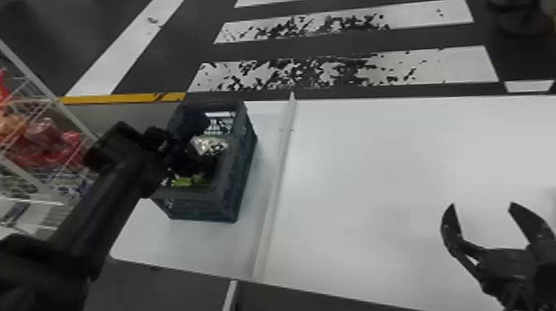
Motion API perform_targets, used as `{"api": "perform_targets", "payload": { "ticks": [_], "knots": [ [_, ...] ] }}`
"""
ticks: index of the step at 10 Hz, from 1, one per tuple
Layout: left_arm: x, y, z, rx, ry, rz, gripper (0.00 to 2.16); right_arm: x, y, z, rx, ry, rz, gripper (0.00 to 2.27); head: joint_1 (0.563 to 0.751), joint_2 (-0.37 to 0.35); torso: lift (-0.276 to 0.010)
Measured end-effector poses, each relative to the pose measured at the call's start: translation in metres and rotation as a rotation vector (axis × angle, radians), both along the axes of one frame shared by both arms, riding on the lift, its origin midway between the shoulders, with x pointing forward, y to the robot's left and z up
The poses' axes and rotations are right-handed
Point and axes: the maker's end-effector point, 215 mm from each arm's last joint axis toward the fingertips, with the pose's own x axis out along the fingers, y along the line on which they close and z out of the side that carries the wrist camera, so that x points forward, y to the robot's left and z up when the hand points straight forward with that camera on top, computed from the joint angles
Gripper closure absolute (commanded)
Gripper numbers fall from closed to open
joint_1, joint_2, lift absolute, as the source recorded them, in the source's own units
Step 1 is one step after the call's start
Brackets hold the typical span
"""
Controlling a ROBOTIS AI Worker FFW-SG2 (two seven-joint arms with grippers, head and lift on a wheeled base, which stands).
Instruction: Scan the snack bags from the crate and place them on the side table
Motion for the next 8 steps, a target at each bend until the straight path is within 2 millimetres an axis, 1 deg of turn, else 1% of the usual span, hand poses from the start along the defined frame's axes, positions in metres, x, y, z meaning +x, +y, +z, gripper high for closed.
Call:
{"api": "perform_targets", "payload": {
  "ticks": [2,4,6,8],
  "knots": [
    [-0.002,0.000,0.011,-0.039,-0.008,-0.004,2.12,-0.002,0.002,0.000,0.003,0.000,0.003,0.07,0.695,0.262,-0.081],
    [-0.003,0.003,0.032,-0.096,-0.022,-0.009,2.12,-0.004,0.004,0.001,0.007,-0.001,0.003,0.07,0.695,0.267,-0.081],
    [-0.007,0.009,0.053,-0.161,-0.034,-0.002,2.12,-0.004,0.005,0.002,0.009,-0.002,0.002,0.07,0.695,0.276,-0.081],
    [-0.015,0.020,0.064,-0.197,-0.050,0.012,2.12,-0.004,0.009,0.003,0.011,-0.003,0.007,0.07,0.695,0.295,-0.081]
  ]
}}
